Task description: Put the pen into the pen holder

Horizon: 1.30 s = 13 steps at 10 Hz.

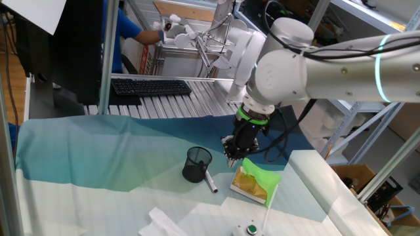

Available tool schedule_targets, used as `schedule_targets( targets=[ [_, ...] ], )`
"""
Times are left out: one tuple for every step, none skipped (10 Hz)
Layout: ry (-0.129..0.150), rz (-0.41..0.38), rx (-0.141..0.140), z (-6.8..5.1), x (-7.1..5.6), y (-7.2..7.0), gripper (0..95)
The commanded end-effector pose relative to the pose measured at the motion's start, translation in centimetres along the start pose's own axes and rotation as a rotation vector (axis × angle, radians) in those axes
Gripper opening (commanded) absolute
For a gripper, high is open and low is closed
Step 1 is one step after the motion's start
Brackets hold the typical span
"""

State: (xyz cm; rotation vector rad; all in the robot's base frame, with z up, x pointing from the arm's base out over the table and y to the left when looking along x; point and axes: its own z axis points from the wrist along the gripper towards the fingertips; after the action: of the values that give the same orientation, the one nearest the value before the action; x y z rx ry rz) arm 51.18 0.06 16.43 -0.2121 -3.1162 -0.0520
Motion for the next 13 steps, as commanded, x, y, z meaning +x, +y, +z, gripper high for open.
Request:
schedule_targets(
  targets=[
    [-0.005,0.004,0.005,0.1,0.2,0.0,0.0],
    [-0.004,0.006,0.007,0.1,0.2,0.0,0.0],
    [-0.001,0.008,0.007,0.2,0.2,0.0,0.0],
    [0.001,0.012,0.008,0.4,0.2,0.0,0.0],
    [0.000,0.017,0.009,0.6,0.2,0.1,0.0],
    [-0.002,0.020,0.009,1.0,0.1,0.1,0.0],
    [-0.003,0.021,0.009,1.2,0.1,0.2,0.0],
    [-0.003,0.020,0.010,1.5,0.0,0.2,0.0],
    [-0.005,0.019,0.011,1.7,0.0,0.2,0.0],
    [-0.005,0.015,0.013,1.7,0.0,0.2,0.0],
    [-0.005,0.009,0.016,1.8,0.0,0.2,0.0],
    [-0.008,-0.017,0.022,1.8,0.0,0.2,0.0],
    [-0.010,-0.034,0.023,1.8,0.0,0.2,0.0]
  ],
)
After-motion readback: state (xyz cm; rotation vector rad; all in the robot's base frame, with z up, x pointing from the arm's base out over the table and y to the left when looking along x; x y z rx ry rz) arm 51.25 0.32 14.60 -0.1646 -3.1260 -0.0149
